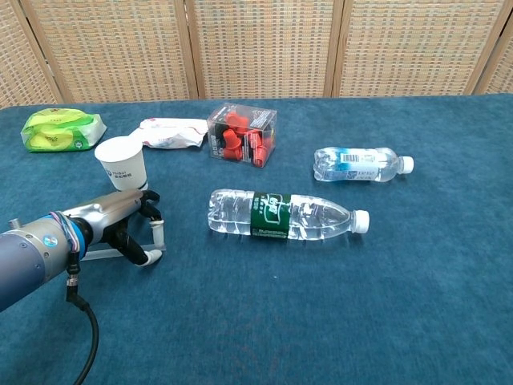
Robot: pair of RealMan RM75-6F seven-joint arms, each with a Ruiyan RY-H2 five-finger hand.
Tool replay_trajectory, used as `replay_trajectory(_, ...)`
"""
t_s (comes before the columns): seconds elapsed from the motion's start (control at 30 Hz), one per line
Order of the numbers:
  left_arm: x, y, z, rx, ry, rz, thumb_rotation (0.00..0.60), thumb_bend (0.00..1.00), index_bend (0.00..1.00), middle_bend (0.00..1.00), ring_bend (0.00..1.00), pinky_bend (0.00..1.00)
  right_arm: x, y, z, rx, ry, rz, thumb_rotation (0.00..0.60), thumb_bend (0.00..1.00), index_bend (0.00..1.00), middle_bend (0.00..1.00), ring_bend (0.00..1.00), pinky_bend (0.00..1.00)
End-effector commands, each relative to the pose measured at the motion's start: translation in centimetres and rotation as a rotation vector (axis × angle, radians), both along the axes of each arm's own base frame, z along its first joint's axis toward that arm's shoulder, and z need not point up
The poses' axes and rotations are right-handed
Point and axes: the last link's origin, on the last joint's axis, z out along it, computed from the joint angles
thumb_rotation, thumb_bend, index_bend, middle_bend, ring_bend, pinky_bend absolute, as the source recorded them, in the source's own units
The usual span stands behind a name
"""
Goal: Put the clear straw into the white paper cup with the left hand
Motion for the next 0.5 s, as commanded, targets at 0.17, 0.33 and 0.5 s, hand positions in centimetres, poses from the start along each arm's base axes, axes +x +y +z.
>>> replay_trajectory(0.17,0.2,-0.1,0.3,0.001,-0.017,-0.005,0.6,0.39,0.6,0.0,0.0,0.0,0.0,0.0,0.0,-0.002,0.0,-0.001,0.6,0.0,0.0,0.0,0.0,0.0)
replay_trajectory(0.33,0.9,-0.5,1.1,0.008,-0.079,-0.029,0.6,0.39,0.6,0.0,0.0,0.0,0.0,0.0,0.0,0.0,0.003,-0.001,0.6,0.0,0.0,0.0,0.0,0.0)
replay_trajectory(0.5,2.4,-1.4,2.6,0.002,-0.191,-0.089,0.6,0.39,0.6,0.0,0.0,0.0,0.0,0.0,-0.1,0.0,0.006,-0.001,0.6,0.0,0.0,0.0,0.0,0.0)
